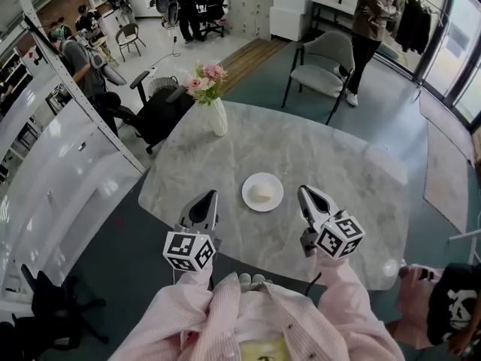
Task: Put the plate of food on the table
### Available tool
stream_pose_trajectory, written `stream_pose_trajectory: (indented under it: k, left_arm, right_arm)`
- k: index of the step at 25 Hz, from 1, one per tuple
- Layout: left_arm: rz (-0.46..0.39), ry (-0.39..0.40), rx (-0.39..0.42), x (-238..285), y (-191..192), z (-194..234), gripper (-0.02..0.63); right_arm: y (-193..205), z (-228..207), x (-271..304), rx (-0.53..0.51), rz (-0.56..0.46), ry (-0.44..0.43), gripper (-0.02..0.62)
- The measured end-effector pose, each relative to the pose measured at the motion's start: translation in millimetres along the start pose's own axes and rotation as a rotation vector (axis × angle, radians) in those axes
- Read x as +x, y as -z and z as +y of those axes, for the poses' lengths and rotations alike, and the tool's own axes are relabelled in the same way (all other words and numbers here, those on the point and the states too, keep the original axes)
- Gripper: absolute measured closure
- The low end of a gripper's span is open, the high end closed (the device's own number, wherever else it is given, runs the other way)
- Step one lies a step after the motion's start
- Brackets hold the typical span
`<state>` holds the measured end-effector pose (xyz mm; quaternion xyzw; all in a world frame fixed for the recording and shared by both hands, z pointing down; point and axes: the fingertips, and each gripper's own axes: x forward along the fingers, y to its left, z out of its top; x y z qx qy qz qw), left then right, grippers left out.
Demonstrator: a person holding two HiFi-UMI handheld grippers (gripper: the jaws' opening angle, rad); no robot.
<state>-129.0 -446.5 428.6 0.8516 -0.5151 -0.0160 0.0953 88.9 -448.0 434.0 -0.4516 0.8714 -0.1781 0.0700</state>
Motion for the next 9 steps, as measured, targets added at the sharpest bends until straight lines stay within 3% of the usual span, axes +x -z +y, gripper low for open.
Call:
stream_pose_trajectory:
  k: [9]
  left_arm:
    - [0.005,-0.017,0.011,-1.1,1.6,1.3,0.609]
  right_arm:
    - [-2.5,-3.9,-2.7,-0.015,-0.006,0.011,0.591]
